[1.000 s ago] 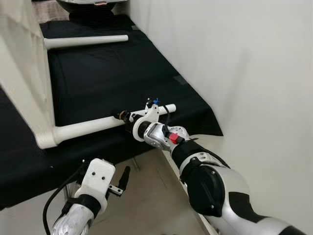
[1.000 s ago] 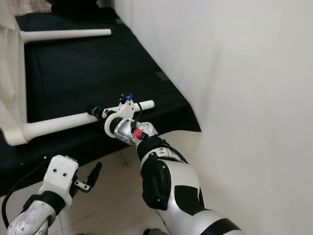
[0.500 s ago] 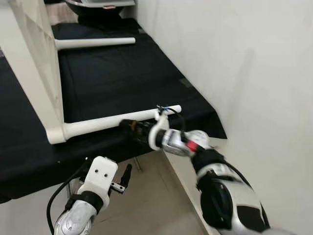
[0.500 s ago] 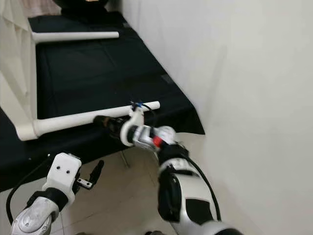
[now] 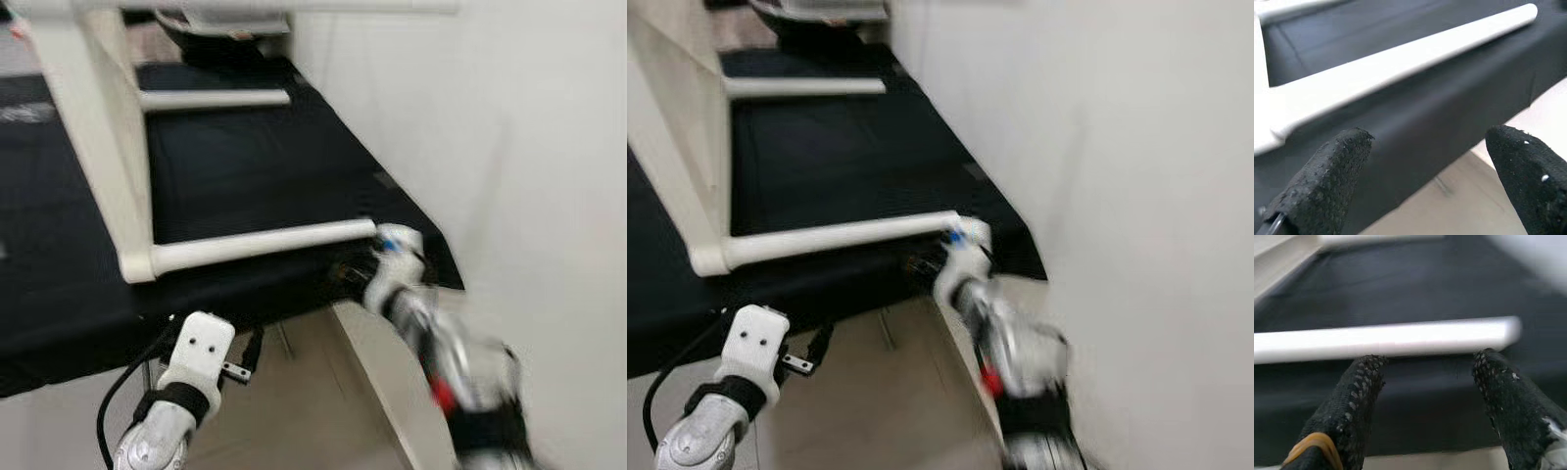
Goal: Building children table
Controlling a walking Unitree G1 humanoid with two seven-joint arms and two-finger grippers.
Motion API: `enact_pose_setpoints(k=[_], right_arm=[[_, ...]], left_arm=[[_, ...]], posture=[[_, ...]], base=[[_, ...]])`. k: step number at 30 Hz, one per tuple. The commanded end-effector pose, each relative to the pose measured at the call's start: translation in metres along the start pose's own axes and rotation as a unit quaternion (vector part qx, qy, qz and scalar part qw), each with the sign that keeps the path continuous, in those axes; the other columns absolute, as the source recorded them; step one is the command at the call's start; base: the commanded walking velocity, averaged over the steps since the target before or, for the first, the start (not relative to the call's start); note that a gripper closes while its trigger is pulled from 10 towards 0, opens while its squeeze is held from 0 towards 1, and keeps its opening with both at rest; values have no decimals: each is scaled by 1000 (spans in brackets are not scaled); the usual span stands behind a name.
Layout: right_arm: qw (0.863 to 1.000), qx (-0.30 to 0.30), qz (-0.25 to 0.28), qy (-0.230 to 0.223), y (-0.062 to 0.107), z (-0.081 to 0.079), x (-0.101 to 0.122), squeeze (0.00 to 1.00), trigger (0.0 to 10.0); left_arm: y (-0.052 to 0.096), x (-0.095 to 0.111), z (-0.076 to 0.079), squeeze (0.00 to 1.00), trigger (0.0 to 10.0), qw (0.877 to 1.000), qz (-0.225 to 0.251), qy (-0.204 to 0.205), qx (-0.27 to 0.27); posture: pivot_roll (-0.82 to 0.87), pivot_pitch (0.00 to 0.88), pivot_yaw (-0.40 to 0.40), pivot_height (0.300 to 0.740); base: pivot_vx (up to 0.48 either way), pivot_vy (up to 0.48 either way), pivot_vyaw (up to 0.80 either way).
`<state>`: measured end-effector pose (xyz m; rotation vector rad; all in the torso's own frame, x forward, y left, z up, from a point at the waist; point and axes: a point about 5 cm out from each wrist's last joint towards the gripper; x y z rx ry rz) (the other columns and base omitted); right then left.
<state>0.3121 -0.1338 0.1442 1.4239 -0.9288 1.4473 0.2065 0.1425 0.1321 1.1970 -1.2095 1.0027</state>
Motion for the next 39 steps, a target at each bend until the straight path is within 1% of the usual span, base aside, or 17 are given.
enact_pose_setpoints(k=[1,2,4,6,7,8,9,10,11,14,16,18,20,26,33,36,39], right_arm=[[997,-19,43,57,10,-3,11,0,10000],[997,-19,43,57,10,-3,11,0,10000],[998,-13,33,61,20,-12,2,0,10000],[998,-13,33,61,20,-12,2,0,10000],[998,-5,20,57,25,-17,-1,0,10000],[998,-5,20,57,25,-17,-1,0,10000],[998,2,8,57,29,-24,-5,0,10000],[998,2,8,57,29,-24,-5,0,10000],[999,8,-11,49,34,-32,-7,0,10000],[998,12,-26,52,38,-38,-10,0,10000],[996,0,-26,80,46,-46,-22,0,10000],[996,-7,-18,90,49,-47,-25,0,10000],[996,-19,-12,81,49,-44,-27,0,10000],[997,-35,-17,62,48,-38,-28,0,10000],[997,-37,-21,63,49,-39,-29,0,10000],[997,-39,-16,66,48,-38,-29,0,10000],[997,-43,-15,67,47,-36,-28,0,10000]], left_arm=[[1,1,3,0,10000,1000,0,3,-1],[1,1,3,0,10000,1000,0,3,-1],[1,0,6,0,10000,1000,-2,2,-9],[1,0,6,0,10000,1000,-2,2,-9],[0,-1,7,0,10000,1000,-2,2,-13],[0,-1,7,0,10000,1000,-2,2,-13],[0,-2,9,0,10000,1000,-4,3,-16],[0,-2,9,0,10000,1000,-4,3,-16],[0,-3,11,0,10000,1000,-6,4,-17],[0,-5,12,0,10000,1000,-8,6,-17],[-1,-7,12,0,10000,1000,-11,9,-12],[-1,-8,11,0,10000,1000,-12,11,-7],[-2,-12,8,0,10000,1000,-19,13,2],[-5,-16,4,0,10000,999,-28,12,8],[-6,-18,-1,0,10000,999,-24,12,31],[-7,-16,-4,0,10000,998,-18,30,45],[-7,-16,-6,0,10000,998,-17,35,51]], posture=[[115,45,-126,740],[115,45,-126,740],[109,33,-119,740],[109,33,-119,740],[109,33,-119,740],[109,33,-119,740],[108,17,-116,740],[108,17,-116,740],[108,15,-117,740],[113,8,-117,740],[119,4,-121,740],[119,4,-121,740],[114,4,-118,740],[111,0,-115,740],[112,0,-119,740],[111,0,-120,740],[111,0,-122,740]], base=[[0,0,0],[0,0,0],[0,0,800],[0,0,800],[0,0,800],[0,0,800],[0,0,800],[0,0,800],[0,0,800],[0,0,800],[0,0,800],[0,0,800],[0,0,706],[50,-265,0],[300,-371,0],[349,-114,0],[119,0,0]])
Point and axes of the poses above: a point about 5 cm out from each wrist's last joint towards the gripper, its own y axis pointing back from the gripper into the wrist, its own x axis along the axis of the wrist's last joint, z = x × y, and after that the axes turned 10 degrees about y, right-handed
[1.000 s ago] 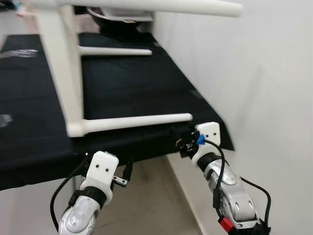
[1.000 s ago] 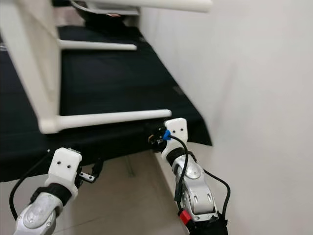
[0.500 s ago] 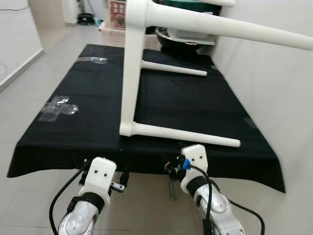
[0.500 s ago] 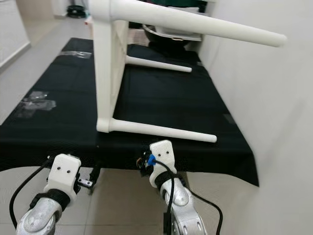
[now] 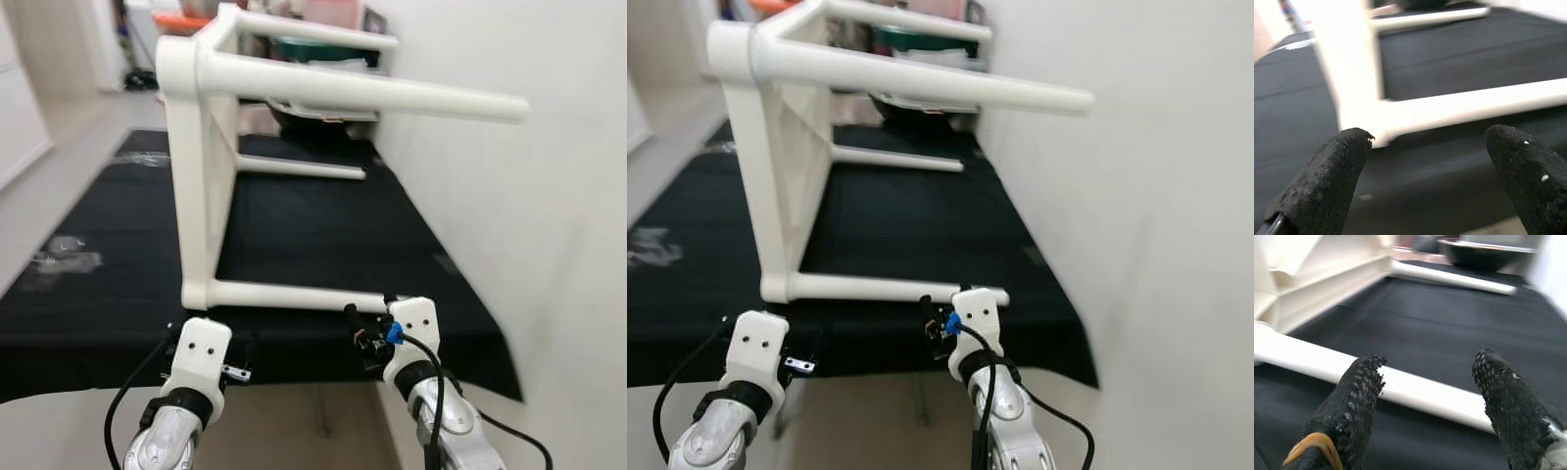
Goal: Building children table
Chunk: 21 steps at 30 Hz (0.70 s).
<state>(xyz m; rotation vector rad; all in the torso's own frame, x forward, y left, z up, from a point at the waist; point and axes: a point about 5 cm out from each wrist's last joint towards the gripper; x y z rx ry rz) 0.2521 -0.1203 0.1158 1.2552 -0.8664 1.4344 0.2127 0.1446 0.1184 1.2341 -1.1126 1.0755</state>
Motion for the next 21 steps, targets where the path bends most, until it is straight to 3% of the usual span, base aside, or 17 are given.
enact_pose_setpoints(k=[1,8,10,12,15,17,19,20,21], right_arm=[[1000,0,9,-2,-4,1,3,0,10000],[999,-26,39,15,-9,14,14,0,10000],[996,-67,56,34,-12,26,24,0,10000],[986,-120,76,87,-16,41,37,0,10000],[979,-144,90,115,-18,48,46,0,10000],[958,-193,105,185,-22,58,60,0,10000],[925,-253,113,259,-24,64,72,0,10000],[925,-253,113,259,-24,64,72,0,10000],[911,-272,118,288,-25,64,76,0,10000]], left_arm=[[0,-2,-4,0,10000,1000,-5,2,11],[-3,3,-9,0,10000,1000,9,4,23],[-8,10,-9,0,10000,1000,20,0,18],[-15,18,-8,0,10000,999,35,0,16],[-20,22,-8,0,10000,999,45,-2,11],[-29,29,-8,0,10000,998,61,-9,8],[-37,35,-10,0,10000,997,73,-19,5],[-37,35,-10,0,10000,997,73,-19,5],[-40,36,-10,0,10000,997,75,-22,4]], posture=[[112,0,-122,740],[110,0,-120,740],[110,2,-120,740],[107,4,-117,740],[104,4,-115,740],[100,11,-112,740],[99,13,-112,740],[99,13,-112,740],[97,15,-112,740]], base=[[0,0,0],[0,0,0],[0,0,0],[0,0,0],[0,0,0],[0,0,0],[0,0,0],[0,0,0],[0,0,0]])
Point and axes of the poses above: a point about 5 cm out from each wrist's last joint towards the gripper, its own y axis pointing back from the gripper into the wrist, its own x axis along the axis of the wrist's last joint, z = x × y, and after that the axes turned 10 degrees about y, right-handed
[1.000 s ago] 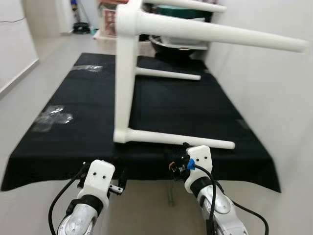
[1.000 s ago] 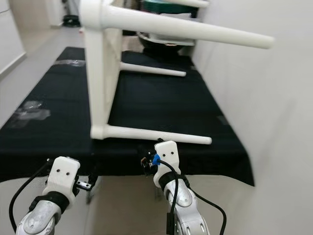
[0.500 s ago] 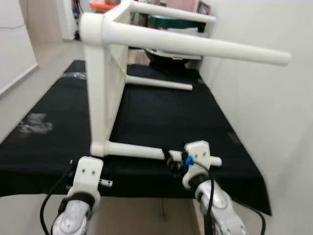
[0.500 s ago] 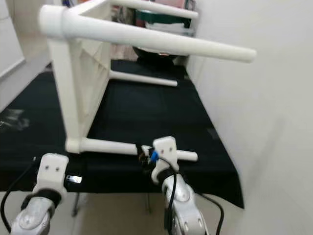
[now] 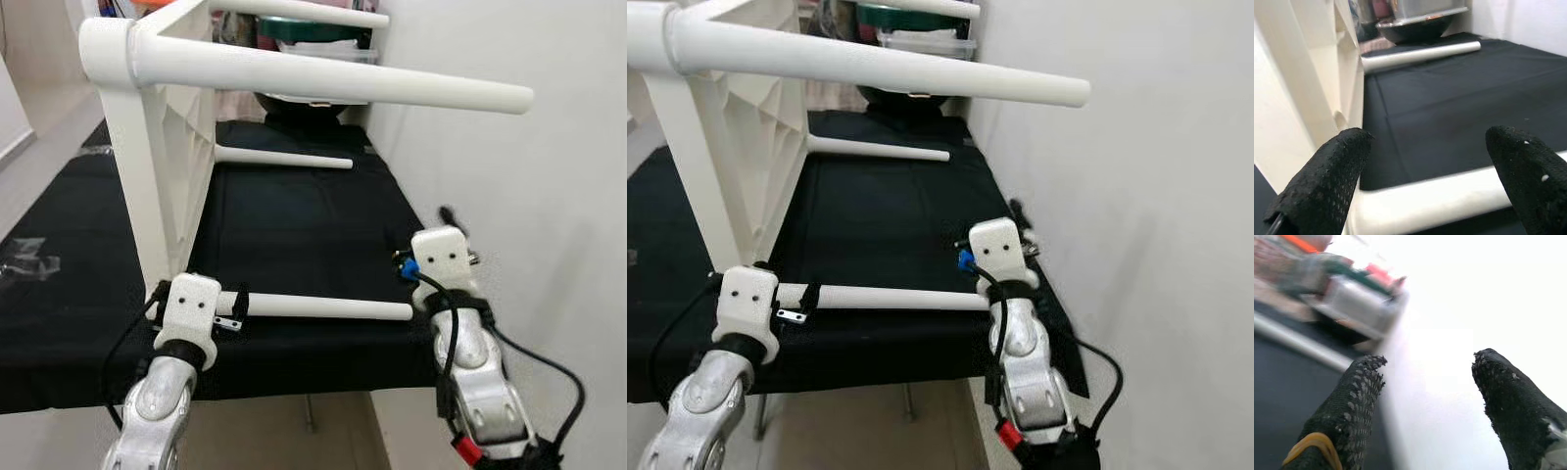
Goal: Building children table
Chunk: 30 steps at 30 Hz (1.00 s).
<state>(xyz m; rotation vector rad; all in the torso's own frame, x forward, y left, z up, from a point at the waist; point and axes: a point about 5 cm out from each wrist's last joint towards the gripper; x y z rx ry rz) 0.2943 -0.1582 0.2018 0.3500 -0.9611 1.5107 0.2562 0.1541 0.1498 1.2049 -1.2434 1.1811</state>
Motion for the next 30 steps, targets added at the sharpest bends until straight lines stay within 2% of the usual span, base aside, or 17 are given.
enact_pose_setpoints(k=[1,2,3,5,6,7,8,9,16,20,25,30], right_arm=[[998,-35,14,51,0,0,2,0,10000],[987,-76,67,122,3,4,12,0,10000],[987,-76,67,122,3,4,12,0,10000],[969,-105,83,207,7,5,14,0,10000],[969,-105,83,207,7,5,14,0,10000],[954,-142,101,243,7,8,19,0,10000],[954,-142,101,243,7,8,19,0,10000],[947,-161,112,253,6,9,23,0,10000],[928,-203,153,271,-4,9,43,0,10000],[913,-234,177,283,-16,14,57,0,10000],[909,-242,183,285,-21,16,62,0,10000],[903,-242,195,297,-32,10,69,0,10000]], left_arm=[[-4,-1,0,0,10000,1000,2,-6,-7],[-9,-2,1,0,10000,1000,2,-13,-8],[-9,-2,1,0,10000,1000,2,-13,-8],[-12,-3,0,0,10000,1000,1,-12,-6],[-12,-3,0,0,10000,1000,1,-12,-6],[-15,-2,-1,0,10000,1000,3,-14,-5],[-15,-2,-1,0,10000,1000,3,-14,-5],[-16,-2,-1,0,10000,1000,4,-15,-5],[-19,-2,-3,0,10000,1000,7,-30,6],[-21,-5,-7,0,10000,999,8,-39,16],[-22,-6,-10,0,10000,999,8,-43,21],[-24,-8,-13,0,10000,999,7,-45,26]], posture=[[96,16,-112,740],[100,20,-109,740],[100,20,-109,740],[99,21,-104,740],[99,21,-104,740],[107,22,-99,740],[107,22,-99,740],[107,22,-99,740],[107,22,-88,740],[106,14,-89,740],[105,15,-89,740],[111,4,-99,740]], base=[[0,0,0],[0,0,0],[0,0,0],[0,0,0],[0,0,0],[0,0,0],[0,0,0],[0,0,0],[0,0,0],[0,0,0],[0,0,0],[0,0,0]])
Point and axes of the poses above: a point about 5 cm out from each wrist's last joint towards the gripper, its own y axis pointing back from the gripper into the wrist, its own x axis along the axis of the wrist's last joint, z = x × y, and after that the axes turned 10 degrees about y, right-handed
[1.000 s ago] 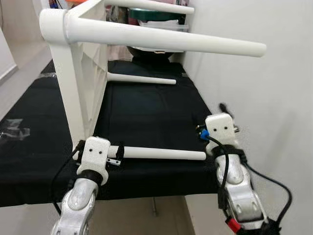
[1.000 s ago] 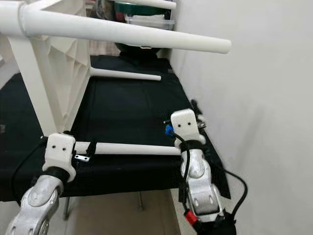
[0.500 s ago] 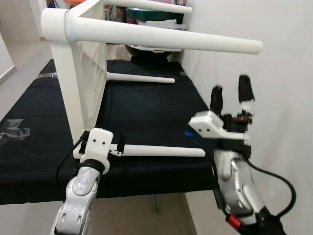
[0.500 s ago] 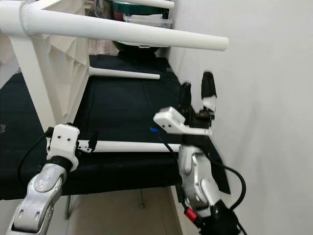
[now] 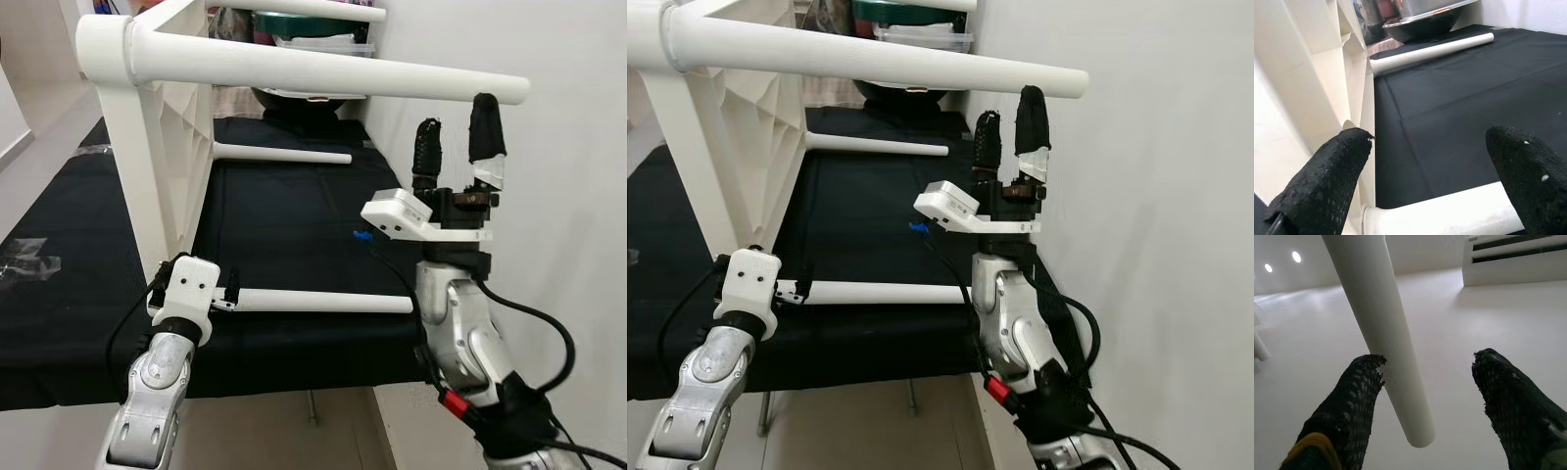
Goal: Building children table
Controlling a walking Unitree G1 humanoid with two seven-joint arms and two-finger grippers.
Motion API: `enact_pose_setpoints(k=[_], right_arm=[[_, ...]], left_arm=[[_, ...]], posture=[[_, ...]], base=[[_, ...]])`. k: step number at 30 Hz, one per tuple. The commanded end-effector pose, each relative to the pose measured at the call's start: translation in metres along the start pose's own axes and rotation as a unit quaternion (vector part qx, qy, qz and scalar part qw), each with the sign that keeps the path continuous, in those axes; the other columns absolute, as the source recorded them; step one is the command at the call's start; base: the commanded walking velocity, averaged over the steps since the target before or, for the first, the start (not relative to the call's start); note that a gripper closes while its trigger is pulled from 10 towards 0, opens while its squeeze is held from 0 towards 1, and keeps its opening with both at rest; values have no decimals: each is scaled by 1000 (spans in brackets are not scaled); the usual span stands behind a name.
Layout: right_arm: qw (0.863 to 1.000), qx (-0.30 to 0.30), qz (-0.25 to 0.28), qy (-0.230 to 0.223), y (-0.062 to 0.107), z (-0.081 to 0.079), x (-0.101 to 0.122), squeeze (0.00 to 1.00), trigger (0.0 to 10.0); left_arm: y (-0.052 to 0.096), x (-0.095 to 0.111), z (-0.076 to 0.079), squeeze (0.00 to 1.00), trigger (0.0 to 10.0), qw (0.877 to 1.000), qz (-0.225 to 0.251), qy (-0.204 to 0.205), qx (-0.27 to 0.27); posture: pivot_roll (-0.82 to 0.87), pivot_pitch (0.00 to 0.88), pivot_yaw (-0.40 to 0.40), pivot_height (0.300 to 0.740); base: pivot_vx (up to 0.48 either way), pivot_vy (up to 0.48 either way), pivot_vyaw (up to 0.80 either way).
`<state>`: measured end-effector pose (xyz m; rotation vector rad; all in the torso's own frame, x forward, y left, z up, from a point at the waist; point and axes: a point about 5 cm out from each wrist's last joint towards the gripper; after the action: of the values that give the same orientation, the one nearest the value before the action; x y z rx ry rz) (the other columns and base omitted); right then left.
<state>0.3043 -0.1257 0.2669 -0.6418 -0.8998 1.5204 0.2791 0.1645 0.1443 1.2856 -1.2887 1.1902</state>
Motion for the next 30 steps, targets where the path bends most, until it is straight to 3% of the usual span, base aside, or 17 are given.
enact_pose_setpoints(k=[1,11,16,30], right_arm=[[1000,4,16,12,-5,-7,5,0,10000],[999,18,14,25,-22,-23,8,0,10000],[999,-8,2,35,-41,-23,4,0,10000],[998,-36,-6,52,-60,-23,4,0,10000]], left_arm=[[-2,-2,-2,0,10000,1000,0,-8,5],[0,-4,-2,0,10000,1000,0,-9,8],[1,-11,-3,0,10000,1000,-8,-9,11],[3,-16,-4,0,10000,1000,-14,-9,17]], posture=[[110,3,-100,740],[108,15,-109,740],[104,23,-116,740],[95,33,-122,740]], base=[[0,0,0],[0,0,0],[0,0,0],[0,0,0]])
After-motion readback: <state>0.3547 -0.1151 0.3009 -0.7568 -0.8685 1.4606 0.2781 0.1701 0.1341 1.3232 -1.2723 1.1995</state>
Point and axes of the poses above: a point about 5 cm out from each wrist's last joint towards the gripper, its own y axis pointing back from the gripper into the wrist, its own x axis along the axis of the wrist's last joint, z = x × y, and after that the axes turned 10 degrees about y, right-handed
